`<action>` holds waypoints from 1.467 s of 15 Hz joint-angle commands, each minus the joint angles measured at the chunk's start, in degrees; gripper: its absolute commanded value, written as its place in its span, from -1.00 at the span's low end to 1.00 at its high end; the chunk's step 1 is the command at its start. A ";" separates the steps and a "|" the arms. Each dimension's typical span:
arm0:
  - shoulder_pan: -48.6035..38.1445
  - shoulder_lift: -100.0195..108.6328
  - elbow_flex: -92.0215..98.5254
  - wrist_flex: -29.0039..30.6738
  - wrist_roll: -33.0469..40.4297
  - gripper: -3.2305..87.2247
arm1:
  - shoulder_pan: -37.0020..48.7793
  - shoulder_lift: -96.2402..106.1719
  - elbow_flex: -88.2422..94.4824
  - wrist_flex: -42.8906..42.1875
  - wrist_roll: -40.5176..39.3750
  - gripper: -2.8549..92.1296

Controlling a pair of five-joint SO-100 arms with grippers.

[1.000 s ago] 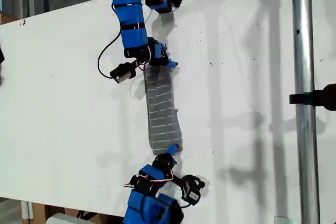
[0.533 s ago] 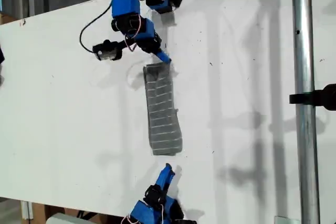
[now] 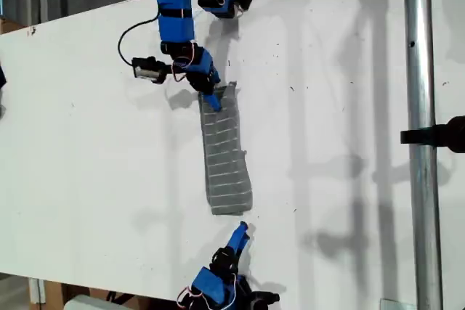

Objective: Grasp corners of a towel and fold twice.

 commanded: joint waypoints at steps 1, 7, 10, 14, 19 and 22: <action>0.00 0.44 -0.35 0.70 -1.05 -0.41 | 0.09 -16.26 -13.89 -0.18 -0.44 -0.17; 0.00 0.44 -0.53 2.81 -1.23 -0.39 | -1.85 -34.01 -38.06 11.16 -0.97 -0.94; 0.53 0.44 -0.97 2.81 -1.49 -0.40 | -2.99 -11.87 -25.75 21.36 -0.62 -0.94; 1.14 0.44 -0.18 2.55 -2.99 -0.40 | -11.25 31.73 -7.56 44.82 12.13 -0.94; 1.14 0.44 0.26 2.20 -3.43 -0.39 | -9.58 27.95 -6.15 17.14 3.96 -0.94; 1.05 0.44 0.00 2.29 -3.34 -0.39 | -7.65 15.91 -5.54 -7.12 0.70 -0.94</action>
